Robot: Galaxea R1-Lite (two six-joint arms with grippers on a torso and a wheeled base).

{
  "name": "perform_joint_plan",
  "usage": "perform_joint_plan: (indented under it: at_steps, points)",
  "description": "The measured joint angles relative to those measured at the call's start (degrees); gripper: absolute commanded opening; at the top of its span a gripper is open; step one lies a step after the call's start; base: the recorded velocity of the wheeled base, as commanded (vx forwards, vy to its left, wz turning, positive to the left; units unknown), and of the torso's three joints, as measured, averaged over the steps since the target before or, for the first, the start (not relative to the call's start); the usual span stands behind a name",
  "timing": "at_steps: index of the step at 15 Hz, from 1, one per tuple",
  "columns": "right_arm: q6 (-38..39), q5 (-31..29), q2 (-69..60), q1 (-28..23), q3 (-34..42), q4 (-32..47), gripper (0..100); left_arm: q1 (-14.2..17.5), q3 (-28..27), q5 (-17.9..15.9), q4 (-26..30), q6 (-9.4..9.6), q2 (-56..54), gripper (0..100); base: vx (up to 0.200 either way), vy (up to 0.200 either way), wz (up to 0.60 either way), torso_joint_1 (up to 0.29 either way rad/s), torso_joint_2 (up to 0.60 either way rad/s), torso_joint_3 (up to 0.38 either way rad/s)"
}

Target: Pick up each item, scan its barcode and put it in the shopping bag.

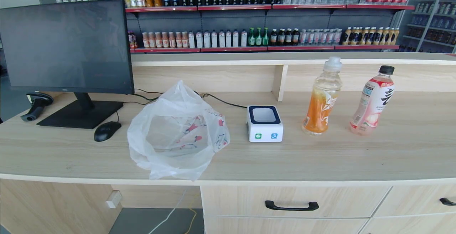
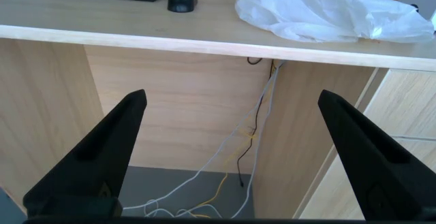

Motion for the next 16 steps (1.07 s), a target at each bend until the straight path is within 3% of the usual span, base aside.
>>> perform_joint_plan:
  at_steps: [4,9,16]
  points:
    - [-0.16,0.60,8.96,0.48,-9.17,-4.24,100,-0.04,0.00,0.00,-0.02,0.00,0.02,100,0.000,0.000,0.00,0.000,0.00,0.000]
    - [-1.49,0.68,26.84,2.55,-15.21,-20.96,100,0.00,0.00,0.00,0.00,0.00,0.02,100,0.000,0.000,0.00,0.000,0.00,0.000]
    - [-5.57,5.50,52.92,4.19,-14.35,-58.41,100,-0.04,0.00,0.00,0.00,-0.02,0.00,100,0.000,0.000,0.00,0.000,0.00,0.000]
